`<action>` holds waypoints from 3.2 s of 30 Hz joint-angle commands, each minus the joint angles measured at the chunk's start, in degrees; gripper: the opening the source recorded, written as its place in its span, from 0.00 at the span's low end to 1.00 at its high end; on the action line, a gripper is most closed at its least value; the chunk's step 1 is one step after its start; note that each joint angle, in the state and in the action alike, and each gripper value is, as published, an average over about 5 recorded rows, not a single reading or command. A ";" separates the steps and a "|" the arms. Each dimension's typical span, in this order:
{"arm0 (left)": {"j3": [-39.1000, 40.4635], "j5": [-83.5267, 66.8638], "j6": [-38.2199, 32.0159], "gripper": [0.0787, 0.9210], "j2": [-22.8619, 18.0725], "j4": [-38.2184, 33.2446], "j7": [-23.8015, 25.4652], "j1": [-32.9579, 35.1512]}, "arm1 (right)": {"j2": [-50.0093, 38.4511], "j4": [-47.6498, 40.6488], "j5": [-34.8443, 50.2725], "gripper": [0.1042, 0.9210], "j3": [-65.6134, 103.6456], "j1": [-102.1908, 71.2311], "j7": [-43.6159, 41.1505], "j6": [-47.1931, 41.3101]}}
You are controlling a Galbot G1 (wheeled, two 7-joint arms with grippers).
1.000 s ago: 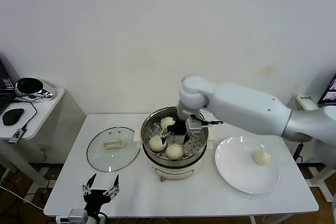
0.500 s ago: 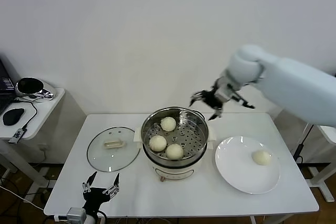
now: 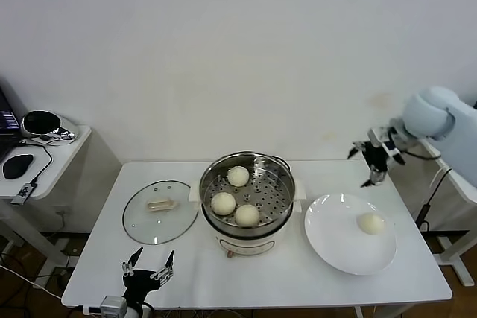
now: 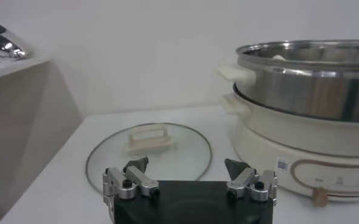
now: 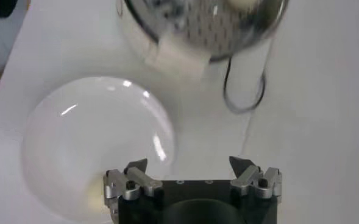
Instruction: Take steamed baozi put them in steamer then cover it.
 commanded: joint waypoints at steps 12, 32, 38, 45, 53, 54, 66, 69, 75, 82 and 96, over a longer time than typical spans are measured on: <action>-0.09 0.88 0.10 0.88 -0.04 2.10 0.03 -0.35 | 4.76 -12.93 -11.77 0.88 16.57 -24.38 4.20 -0.20; -0.12 1.19 0.07 0.88 -0.22 2.81 -0.01 -0.10 | 10.10 -18.44 -17.77 0.88 17.34 -26.82 6.69 4.43; -0.10 1.19 0.06 0.88 -0.18 2.97 -0.02 -0.18 | 10.21 -19.02 -18.11 0.88 17.40 -26.72 7.08 4.72; -0.03 1.20 0.04 0.88 -0.25 2.97 -0.04 -0.18 | 10.35 -19.26 -18.01 0.88 17.31 -26.49 7.91 4.51; 0.03 1.20 0.00 0.88 -0.26 2.94 -0.05 -0.06 | 10.15 -19.08 -17.09 0.77 17.02 -26.05 7.99 3.89; 0.06 1.20 -0.01 0.88 -0.26 2.95 -0.05 -0.06 | 10.06 -18.99 -16.87 0.74 16.98 -25.99 7.99 3.71; 0.88 1.16 -0.02 0.88 -0.17 2.72 -0.06 -0.60 | 6.37 -13.05 -8.42 0.63 12.21 -20.88 7.51 0.05; 1.02 1.10 -0.08 0.88 -0.10 2.58 -0.07 -0.65 | 4.72 -10.38 -4.34 0.62 8.11 -16.92 7.33 -1.46; 0.77 0.97 -0.12 0.88 0.15 1.82 -0.18 -0.80 | 1.43 -1.58 5.18 0.62 -3.47 -2.52 6.67 -6.31; 0.05 0.95 0.07 0.88 0.55 0.06 -0.17 -0.92 | 5.64 4.37 21.71 0.63 -24.81 23.44 6.30 -12.79; -0.73 1.30 -0.09 0.88 1.78 -2.67 -0.82 0.25 | 26.48 0.85 38.67 0.63 -35.14 34.69 8.04 -21.90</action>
